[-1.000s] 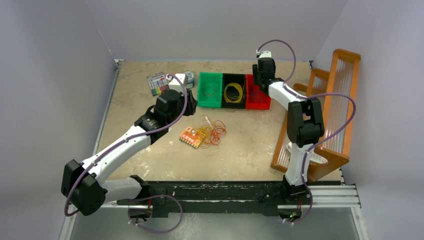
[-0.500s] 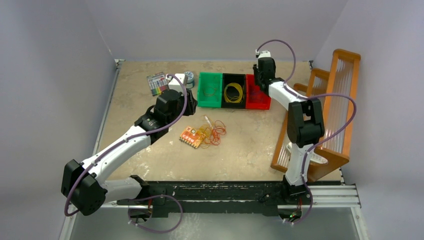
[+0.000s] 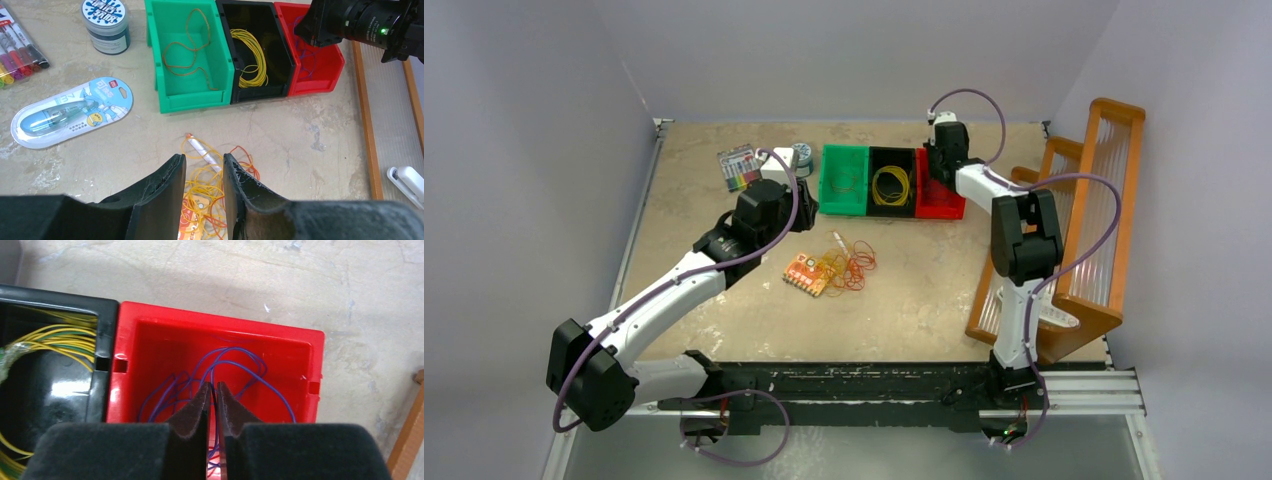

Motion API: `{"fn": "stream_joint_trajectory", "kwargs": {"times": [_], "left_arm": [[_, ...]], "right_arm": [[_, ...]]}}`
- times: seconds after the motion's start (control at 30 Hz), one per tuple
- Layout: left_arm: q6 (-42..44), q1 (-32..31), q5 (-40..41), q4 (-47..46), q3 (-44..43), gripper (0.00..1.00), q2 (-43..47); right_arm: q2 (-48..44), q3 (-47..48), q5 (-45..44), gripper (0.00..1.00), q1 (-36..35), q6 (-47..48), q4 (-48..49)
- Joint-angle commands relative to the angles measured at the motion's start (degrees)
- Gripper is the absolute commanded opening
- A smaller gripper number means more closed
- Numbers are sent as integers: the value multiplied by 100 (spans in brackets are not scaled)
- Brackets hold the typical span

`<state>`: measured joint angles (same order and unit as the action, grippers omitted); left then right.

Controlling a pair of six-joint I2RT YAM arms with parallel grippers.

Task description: Untangle the cables

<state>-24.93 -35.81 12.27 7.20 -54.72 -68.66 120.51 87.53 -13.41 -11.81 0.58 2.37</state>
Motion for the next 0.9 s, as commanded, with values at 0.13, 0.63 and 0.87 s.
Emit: {"fn": "stream_joint_trajectory", "kwargs": {"times": [0.13, 0.63, 0.87], "left_arm": [[-42, -22, 56, -131, 12, 33, 82], [-42, -22, 26, -140, -14, 33, 34], [-51, -22, -26, -166, -54, 33, -52]], "right_arm": [[-80, 264, 921, 5, 45, -114, 179], [-473, 152, 1285, 18, 232, -174, 184], [-953, 80, 1323, 28, 232, -128, 25]]}}
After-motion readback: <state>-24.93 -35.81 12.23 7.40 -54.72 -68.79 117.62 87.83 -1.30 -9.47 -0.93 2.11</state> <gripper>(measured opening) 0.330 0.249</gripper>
